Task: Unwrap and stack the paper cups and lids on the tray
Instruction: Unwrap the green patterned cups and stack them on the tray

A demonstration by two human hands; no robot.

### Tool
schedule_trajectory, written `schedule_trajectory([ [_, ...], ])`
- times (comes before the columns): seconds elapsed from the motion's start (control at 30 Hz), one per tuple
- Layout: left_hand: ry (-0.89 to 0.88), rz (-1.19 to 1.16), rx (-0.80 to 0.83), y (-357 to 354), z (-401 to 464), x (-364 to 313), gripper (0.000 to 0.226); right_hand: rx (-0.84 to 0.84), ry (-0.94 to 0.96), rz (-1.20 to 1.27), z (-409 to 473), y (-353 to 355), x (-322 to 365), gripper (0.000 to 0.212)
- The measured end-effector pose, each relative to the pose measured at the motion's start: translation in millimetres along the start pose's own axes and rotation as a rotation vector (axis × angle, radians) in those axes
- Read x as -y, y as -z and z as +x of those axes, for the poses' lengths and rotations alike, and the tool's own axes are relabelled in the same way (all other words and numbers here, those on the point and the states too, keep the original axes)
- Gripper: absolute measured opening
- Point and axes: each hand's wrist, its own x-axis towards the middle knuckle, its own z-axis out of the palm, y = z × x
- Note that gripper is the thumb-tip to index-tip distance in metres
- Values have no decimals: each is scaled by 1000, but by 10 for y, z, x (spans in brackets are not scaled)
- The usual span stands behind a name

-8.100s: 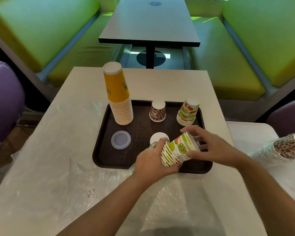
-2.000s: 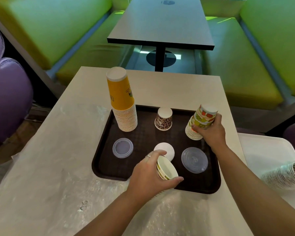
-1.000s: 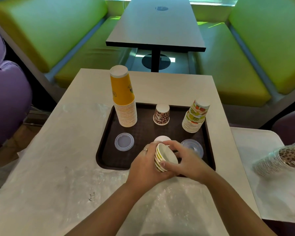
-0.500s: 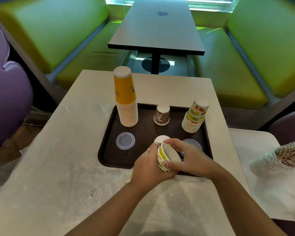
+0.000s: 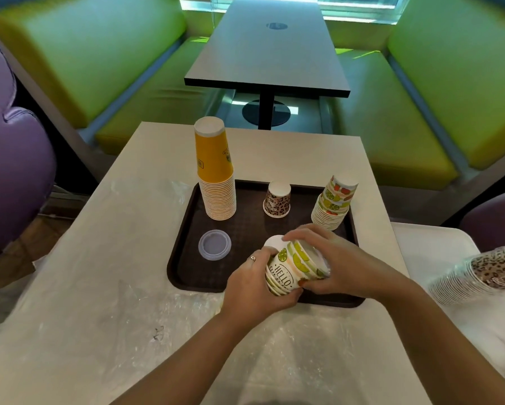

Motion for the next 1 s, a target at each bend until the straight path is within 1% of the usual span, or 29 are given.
schedule_trajectory([
  [0.07, 8, -13, 12, -6, 10, -9, 69, -44, 68, -409, 17, 1, 68, 80],
  [0.1, 11, -27, 8, -6, 21, -12, 69, -67, 94, -528, 23, 0, 96, 81],
  [0.13, 15, -43, 3, -4, 31, -15, 70, -79, 121, -581, 29, -16, 119, 81],
  [0.2, 25, -61, 9, 4, 46, -20, 69, -97, 160, -609, 37, -51, 148, 84],
  [0.27, 34, -51, 20, 5, 54, -20, 70, -151, 198, -646, 54, -71, 58, 91],
  [0.33, 49, -54, 15, 0, 58, -17, 71, -271, 207, -586, 97, -58, -132, 91],
  [0.4, 69, -70, 15, 5, 68, -21, 71, -419, 180, -483, 171, 34, -287, 85],
  [0.53, 87, -53, 42, 30, 81, -36, 73, -722, -11, -152, 374, 311, -501, 74],
  [0.63, 87, -49, 54, 23, 88, -48, 74, -875, -172, 127, 564, 479, -714, 76],
  [0.73, 91, -51, 55, 3, 109, -44, 74, -948, -243, 342, 732, 523, -947, 75],
  [0.8, 100, -52, 59, 2, 117, -37, 74, -941, -288, 415, 812, 471, -1094, 73],
  [1.0, 126, -64, 85, -3, 147, -19, 76, -843, -433, 397, 927, 167, -1438, 76],
])
